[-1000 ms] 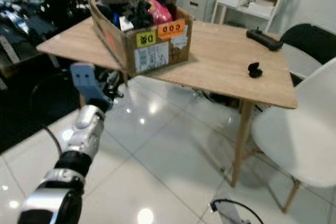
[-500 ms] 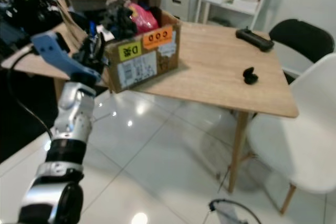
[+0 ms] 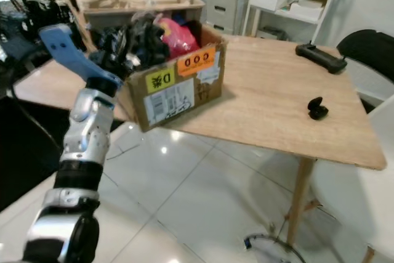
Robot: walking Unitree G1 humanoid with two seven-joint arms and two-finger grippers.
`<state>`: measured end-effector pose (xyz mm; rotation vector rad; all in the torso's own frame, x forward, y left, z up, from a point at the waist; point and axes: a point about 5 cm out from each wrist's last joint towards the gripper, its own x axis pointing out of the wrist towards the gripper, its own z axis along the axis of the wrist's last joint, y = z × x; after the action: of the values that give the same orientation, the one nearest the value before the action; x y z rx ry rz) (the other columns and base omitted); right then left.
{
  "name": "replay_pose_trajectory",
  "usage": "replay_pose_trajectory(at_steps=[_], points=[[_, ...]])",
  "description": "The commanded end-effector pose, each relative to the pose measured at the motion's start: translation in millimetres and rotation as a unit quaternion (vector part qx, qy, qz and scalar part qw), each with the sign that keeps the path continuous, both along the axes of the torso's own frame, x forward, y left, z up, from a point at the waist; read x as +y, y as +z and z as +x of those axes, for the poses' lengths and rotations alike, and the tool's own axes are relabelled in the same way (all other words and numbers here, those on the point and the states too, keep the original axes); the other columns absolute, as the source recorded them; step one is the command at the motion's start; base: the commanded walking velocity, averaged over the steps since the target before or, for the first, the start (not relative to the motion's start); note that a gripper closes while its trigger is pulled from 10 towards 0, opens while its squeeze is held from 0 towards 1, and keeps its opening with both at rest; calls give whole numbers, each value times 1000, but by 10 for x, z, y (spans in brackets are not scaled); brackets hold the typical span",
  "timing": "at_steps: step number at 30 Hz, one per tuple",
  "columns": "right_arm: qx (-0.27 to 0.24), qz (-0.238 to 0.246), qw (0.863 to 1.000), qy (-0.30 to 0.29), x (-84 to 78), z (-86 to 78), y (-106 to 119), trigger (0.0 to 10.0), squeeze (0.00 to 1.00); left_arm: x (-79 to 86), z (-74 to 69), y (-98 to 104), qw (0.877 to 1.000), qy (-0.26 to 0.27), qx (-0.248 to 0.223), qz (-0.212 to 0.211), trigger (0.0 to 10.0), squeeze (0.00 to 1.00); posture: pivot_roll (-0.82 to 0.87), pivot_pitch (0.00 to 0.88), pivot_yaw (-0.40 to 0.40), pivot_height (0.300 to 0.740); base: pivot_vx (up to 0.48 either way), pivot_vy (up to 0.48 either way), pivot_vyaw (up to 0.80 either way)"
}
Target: Picking trash to rubbish bin
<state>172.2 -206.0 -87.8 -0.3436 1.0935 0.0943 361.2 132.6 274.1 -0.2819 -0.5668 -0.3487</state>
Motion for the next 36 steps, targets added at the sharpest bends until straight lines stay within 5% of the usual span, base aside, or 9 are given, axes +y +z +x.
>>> replay_pose_trajectory(at_steps=[1, 24, 25, 26, 36], points=[[6, 7, 1000, -6, 38, -41, -25, 10000, 0, 39, -10, -45, 1000, 10, 9, 8, 10000, 0, -39, 57, -1, 740, 322, 0, 0], [9, 5, 1000, -9, 17, -76, -36, 10000, 0, -248, 70, -384, 983, 61, 104, 138, 10000, 0, -45, 59, 0, 740, 66, 0, 0], [10, 5, 1000, -9, 14, -77, -36, 10000, 0, -237, 78, -402, 980, 70, 112, 146, 10000, 63, -46, 60, -1, 740, 0, 0, 0], [10, 4, 1000, -9, 10, -77, -36, 10000, 0, -218, 87, -417, 978, 79, 117, 155, 10000, 1000, -48, 59, -1, 740, 0, 0, 0], [11, 2, 1000, -6, -5, -82, -35, 10000, 0, -106, 129, -481, 967, 125, 146, 168, 10000, 1000, -49, 57, -5, 740, 0, 0, 0]])
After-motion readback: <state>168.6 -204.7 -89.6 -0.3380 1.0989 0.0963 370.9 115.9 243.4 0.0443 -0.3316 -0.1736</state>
